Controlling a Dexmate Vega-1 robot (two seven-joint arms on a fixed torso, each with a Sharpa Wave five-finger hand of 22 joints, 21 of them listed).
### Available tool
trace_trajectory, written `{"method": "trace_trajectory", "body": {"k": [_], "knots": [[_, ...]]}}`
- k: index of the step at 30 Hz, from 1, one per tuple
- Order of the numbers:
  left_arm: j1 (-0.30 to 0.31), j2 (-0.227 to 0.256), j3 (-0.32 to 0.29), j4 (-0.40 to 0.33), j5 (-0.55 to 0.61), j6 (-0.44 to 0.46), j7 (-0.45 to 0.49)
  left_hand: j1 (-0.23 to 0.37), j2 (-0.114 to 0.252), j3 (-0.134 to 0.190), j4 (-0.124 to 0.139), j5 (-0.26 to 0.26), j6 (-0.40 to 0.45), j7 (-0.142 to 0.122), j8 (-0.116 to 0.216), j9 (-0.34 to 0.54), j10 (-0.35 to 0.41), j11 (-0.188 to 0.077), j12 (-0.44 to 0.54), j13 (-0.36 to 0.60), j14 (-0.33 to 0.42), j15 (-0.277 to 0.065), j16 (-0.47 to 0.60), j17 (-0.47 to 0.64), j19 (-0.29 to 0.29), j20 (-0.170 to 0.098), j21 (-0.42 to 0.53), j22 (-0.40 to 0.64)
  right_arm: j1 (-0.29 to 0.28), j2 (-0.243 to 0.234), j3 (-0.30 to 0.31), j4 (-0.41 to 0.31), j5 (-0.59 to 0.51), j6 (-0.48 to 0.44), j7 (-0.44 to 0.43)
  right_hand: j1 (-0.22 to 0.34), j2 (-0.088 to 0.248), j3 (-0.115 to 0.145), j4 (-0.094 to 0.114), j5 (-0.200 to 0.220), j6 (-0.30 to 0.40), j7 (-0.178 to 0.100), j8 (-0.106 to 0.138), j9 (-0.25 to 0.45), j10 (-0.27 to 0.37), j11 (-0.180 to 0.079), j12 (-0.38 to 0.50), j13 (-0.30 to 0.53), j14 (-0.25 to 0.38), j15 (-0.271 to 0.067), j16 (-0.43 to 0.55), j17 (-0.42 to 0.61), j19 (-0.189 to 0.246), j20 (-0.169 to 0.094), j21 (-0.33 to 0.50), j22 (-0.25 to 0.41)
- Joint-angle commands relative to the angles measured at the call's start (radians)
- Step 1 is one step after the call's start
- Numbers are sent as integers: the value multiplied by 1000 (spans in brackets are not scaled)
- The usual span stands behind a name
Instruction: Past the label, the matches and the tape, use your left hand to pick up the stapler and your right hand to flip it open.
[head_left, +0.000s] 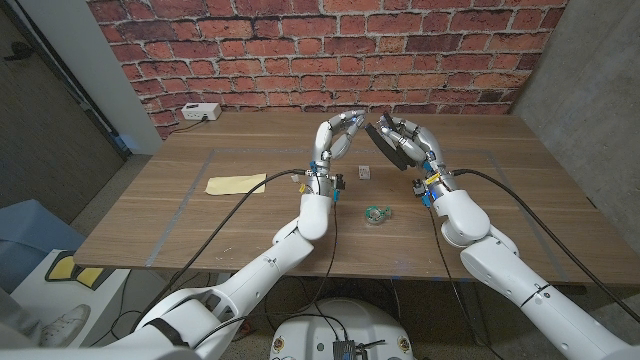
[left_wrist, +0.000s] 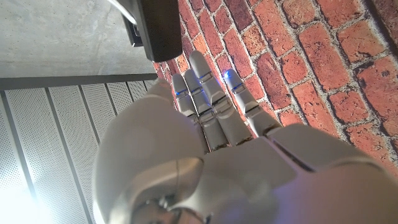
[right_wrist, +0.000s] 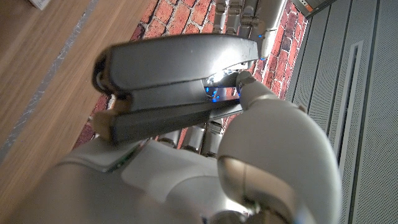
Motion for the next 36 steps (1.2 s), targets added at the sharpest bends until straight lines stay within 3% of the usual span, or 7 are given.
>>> {"method": "trace_trajectory", "body": {"k": [1,6,15,20,24,29,36], "knots": [[6,3,-4,2,-26,-3,-50,-73,-35,-30,29,2,19,-10,-12,-9,-24,-10,-10,-16,-74,-67,-18,-33,-41,26,-26,3,5,6,3,0,-4,1,-5,64,69,10,4,-3,93,-82,-5,6,97,-96,5,1,7,-188,1,5,6,1,5,3],[11,13,-2,-20,-29,28,-72,-111,-42,-37,33,8,29,-15,-22,-11,-136,-8,-22,-36,-270,-63,-24,-84,-101,61,-62,7,11,11,-1,3,-2,0,-2,64,69,10,4,-3,95,-82,-7,7,97,-96,6,0,7,-189,0,7,5,1,4,3],[-1,33,10,-34,-41,62,-123,-130,-39,-35,26,9,7,-25,-30,-9,-235,2,-19,-43,-457,-40,-23,-120,-152,91,-92,11,34,20,-21,25,7,-3,21,65,68,10,4,-3,96,-83,-10,9,100,-99,6,-5,6,-188,-2,8,5,2,4,3],[-6,32,14,-29,-38,69,-125,-131,-40,-34,22,8,2,-29,-30,-8,-256,-3,-19,-47,-482,-37,-20,-127,-161,92,-98,11,42,25,-28,35,4,0,23,64,68,9,5,-3,97,-82,-12,9,99,-99,5,-8,6,-188,-2,9,4,2,3,3],[-4,33,17,-35,-24,89,-112,-127,-57,-36,6,6,-83,-50,-48,-9,-229,-30,5,-43,-480,-45,0,-135,-164,80,-105,11,46,30,-28,42,9,3,22,65,68,9,5,-3,98,-83,-13,10,99,-98,6,-8,5,-188,-4,10,4,3,3,3],[-5,34,21,-31,-15,99,-96,-122,-69,-35,-13,6,-226,-86,-57,-11,-170,-46,37,-32,-508,-40,10,-134,-191,97,-123,11,53,34,-30,47,5,7,20,65,68,9,5,-3,98,-83,-15,11,97,-100,7,-8,4,-189,-6,10,4,3,3,3],[1,36,24,-31,-6,119,-70,-120,-86,-38,-28,4,-334,-106,-57,-12,-162,-45,44,-20,-517,-40,18,-134,-192,103,-130,12,60,38,-32,51,4,10,21,64,68,8,6,-3,99,-83,-18,12,96,-100,8,-8,6,-188,-5,12,4,3,3,3]]}}
